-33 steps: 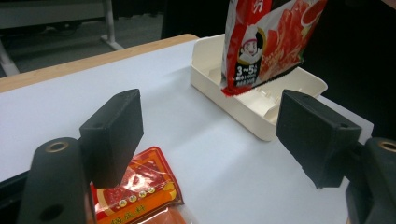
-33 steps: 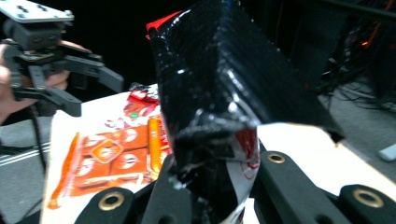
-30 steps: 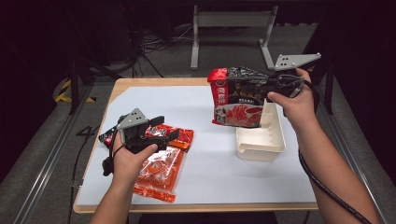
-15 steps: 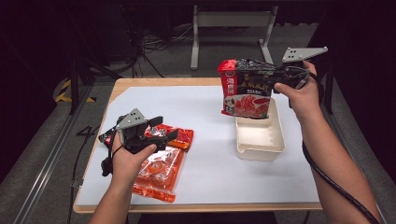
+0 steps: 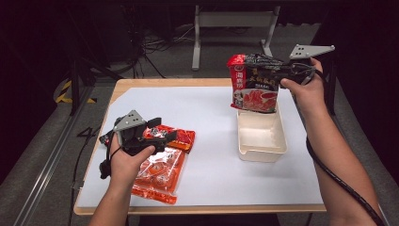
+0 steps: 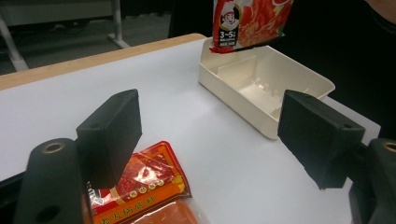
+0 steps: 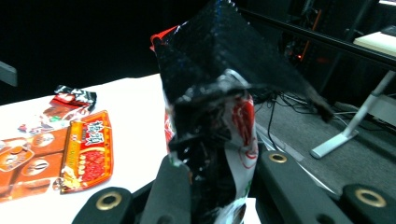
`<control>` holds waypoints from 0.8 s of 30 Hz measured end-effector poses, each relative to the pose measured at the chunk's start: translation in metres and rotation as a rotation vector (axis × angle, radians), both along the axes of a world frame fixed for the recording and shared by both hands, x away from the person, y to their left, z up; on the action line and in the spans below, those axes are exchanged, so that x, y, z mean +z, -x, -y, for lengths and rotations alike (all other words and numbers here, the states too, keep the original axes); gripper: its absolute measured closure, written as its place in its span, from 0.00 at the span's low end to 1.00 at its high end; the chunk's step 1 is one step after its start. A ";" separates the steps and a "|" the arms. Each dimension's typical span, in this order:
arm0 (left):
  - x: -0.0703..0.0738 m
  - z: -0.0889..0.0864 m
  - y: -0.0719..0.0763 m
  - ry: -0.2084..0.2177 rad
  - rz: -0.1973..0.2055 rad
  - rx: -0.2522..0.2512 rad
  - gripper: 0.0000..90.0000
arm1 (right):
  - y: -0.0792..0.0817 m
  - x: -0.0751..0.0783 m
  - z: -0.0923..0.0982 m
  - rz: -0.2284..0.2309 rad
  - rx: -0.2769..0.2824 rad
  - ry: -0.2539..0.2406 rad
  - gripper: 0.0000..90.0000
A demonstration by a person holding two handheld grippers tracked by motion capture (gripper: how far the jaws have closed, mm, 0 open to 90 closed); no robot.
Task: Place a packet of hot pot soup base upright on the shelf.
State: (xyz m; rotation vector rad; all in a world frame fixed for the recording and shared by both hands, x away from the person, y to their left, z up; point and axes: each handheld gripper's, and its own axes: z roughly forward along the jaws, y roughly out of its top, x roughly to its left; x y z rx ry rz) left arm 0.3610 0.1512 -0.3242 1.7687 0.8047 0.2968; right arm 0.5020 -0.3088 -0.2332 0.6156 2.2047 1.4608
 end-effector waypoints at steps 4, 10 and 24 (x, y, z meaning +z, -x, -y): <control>-0.001 0.000 -0.001 -0.009 -0.003 -0.002 0.25 | -0.004 -0.004 0.005 0.027 -0.004 0.000 0.89; -0.004 0.000 0.000 -0.018 -0.009 0.003 0.25 | -0.012 -0.014 0.014 0.021 -0.024 -0.010 0.89; -0.008 -0.011 0.010 -0.039 -0.032 0.054 0.25 | -0.028 -0.034 0.014 -0.010 -0.020 0.004 0.89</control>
